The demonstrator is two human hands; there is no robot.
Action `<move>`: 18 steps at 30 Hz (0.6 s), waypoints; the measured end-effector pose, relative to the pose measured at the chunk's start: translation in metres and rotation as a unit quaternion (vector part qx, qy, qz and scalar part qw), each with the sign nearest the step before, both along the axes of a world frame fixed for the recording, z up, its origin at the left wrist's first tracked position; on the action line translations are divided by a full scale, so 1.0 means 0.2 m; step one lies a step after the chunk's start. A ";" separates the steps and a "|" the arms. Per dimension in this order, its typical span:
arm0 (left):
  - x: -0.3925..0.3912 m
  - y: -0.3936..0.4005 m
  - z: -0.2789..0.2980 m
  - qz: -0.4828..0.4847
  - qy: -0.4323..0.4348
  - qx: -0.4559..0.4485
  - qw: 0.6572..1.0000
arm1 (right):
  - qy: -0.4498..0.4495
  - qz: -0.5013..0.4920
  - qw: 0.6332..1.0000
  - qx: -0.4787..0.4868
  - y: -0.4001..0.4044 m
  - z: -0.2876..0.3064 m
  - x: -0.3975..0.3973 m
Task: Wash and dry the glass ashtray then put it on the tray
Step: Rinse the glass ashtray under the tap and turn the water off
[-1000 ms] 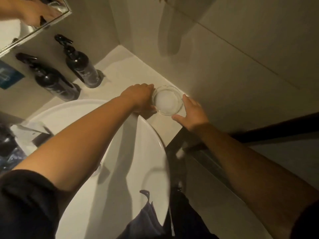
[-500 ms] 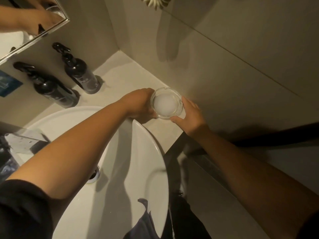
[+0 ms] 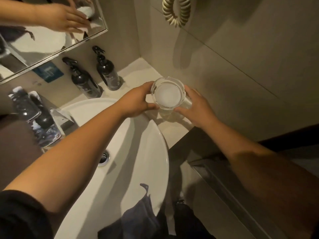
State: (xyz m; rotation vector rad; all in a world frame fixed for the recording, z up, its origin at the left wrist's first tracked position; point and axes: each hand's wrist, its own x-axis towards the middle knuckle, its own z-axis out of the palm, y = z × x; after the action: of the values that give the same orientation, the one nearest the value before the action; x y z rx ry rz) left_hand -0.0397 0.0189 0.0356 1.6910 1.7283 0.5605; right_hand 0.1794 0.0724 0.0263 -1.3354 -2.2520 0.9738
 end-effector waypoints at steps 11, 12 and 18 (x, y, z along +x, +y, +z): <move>0.03 -0.55 0.07 0.200 -0.136 -0.007 0.970 | -0.019 0.185 0.982 -0.021 -0.14 0.07 -0.14; 0.04 -0.61 0.06 0.220 -0.155 -0.003 0.963 | -0.020 0.201 0.979 -0.025 -0.16 0.07 -0.16; 0.08 -0.94 -0.01 0.345 -0.329 0.007 0.879 | -0.031 0.297 0.954 -0.014 -0.32 0.05 -0.30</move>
State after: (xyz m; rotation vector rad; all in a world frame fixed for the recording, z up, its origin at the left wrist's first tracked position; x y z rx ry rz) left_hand -0.0237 -0.1684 0.0328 0.6799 1.7356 1.2910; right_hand 0.1198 0.0086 0.0367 -0.6986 -2.7646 1.1574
